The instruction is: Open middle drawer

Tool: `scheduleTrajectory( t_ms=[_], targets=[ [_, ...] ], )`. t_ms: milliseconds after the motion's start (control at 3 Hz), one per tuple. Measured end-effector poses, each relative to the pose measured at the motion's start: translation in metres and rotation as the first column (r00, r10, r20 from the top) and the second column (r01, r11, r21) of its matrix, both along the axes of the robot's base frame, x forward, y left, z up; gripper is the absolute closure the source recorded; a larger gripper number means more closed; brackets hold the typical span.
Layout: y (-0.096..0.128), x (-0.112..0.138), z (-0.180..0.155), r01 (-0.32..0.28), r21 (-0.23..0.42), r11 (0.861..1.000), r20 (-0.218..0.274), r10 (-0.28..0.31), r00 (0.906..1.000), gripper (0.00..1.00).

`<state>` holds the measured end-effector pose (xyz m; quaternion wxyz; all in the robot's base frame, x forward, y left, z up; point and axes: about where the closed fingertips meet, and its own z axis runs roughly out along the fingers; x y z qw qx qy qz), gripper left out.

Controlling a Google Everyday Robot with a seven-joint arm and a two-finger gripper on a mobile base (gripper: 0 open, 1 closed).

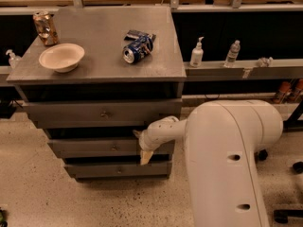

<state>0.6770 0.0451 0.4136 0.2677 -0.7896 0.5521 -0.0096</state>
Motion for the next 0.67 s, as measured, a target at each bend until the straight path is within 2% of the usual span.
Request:
scheduleTrajectory(
  t_ms=[333, 667],
  targets=[
    [-0.0048, -0.0014, -0.0022, 0.006, -0.016, 1.0, -0.027, -0.007, 0.9996, 0.24],
    [-0.0101, -0.0069, 0.0025, 0.012, -0.027, 1.0, -0.04, -0.013, 0.9991, 0.24]
  ],
)
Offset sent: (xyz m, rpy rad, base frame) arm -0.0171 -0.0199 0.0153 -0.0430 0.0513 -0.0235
